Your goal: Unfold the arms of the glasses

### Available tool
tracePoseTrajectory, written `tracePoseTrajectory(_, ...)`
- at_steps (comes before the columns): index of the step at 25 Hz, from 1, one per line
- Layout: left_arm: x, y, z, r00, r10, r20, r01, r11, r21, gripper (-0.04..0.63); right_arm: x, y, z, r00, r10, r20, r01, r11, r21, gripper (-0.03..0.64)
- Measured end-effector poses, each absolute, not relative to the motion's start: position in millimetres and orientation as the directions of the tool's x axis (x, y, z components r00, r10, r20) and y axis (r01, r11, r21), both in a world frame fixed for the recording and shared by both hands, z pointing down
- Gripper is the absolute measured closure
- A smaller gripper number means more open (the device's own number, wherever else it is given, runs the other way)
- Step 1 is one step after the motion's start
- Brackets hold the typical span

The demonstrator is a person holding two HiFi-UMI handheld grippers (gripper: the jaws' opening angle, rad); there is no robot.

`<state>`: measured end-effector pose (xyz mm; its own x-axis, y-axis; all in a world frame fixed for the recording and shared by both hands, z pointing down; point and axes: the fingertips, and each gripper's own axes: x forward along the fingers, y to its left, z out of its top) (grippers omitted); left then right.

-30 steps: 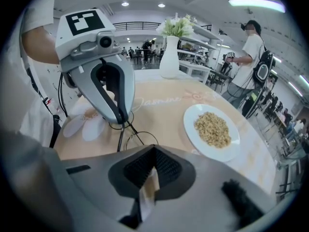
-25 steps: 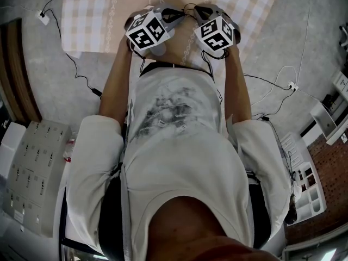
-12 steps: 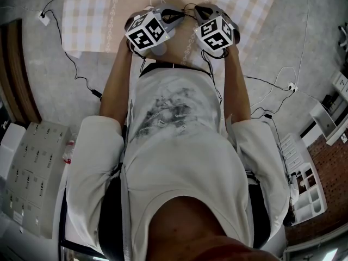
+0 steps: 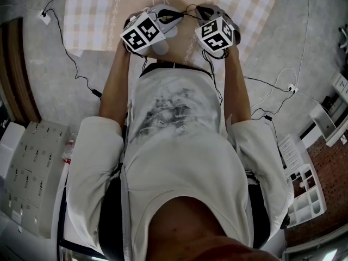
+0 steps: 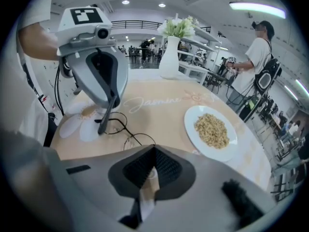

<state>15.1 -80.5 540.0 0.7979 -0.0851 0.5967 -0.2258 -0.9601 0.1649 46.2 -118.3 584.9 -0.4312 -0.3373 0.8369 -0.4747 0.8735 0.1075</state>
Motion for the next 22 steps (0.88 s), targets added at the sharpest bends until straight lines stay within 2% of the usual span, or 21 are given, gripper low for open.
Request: tracePoseTrajectory(22,-13.1,-83.7,522.9,0.805,-0.185,0.564,-0.314,-0.939,0.141,0.583,45.6,-117.4,585.6,-0.394,-0.371,0.841,-0.494,0.857,0.147,0.601)
